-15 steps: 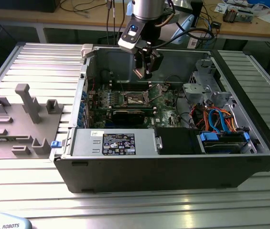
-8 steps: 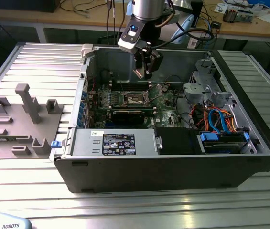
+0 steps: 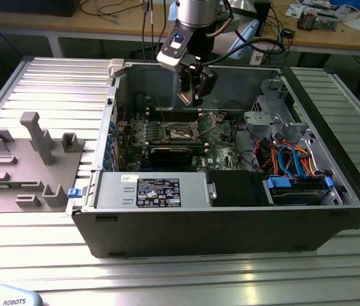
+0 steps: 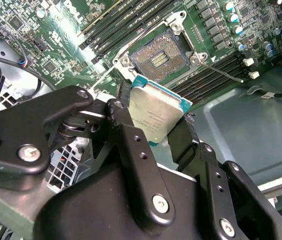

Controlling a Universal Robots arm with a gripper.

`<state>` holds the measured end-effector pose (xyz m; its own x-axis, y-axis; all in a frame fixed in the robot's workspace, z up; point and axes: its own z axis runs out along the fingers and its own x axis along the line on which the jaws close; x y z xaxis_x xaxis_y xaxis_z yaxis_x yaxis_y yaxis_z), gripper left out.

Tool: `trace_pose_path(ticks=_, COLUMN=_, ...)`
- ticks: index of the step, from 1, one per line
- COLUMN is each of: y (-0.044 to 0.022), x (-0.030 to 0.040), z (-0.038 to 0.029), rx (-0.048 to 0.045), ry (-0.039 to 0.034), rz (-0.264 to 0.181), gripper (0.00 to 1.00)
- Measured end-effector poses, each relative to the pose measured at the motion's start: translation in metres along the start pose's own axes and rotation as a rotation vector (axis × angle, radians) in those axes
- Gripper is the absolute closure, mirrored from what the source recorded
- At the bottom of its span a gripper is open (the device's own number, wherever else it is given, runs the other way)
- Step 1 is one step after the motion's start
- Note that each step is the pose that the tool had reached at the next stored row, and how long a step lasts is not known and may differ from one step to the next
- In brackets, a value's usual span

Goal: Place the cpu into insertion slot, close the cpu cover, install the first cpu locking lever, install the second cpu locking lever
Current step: 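Place the cpu into insertion slot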

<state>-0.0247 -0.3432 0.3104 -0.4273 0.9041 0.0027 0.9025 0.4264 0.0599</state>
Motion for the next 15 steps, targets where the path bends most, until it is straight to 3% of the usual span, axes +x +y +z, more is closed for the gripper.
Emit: trace_pose_path(ticks=15, y=-0.0001, x=0.0, z=0.0012, rx=0.0, ry=-0.0008, rz=0.013, gripper=0.46)
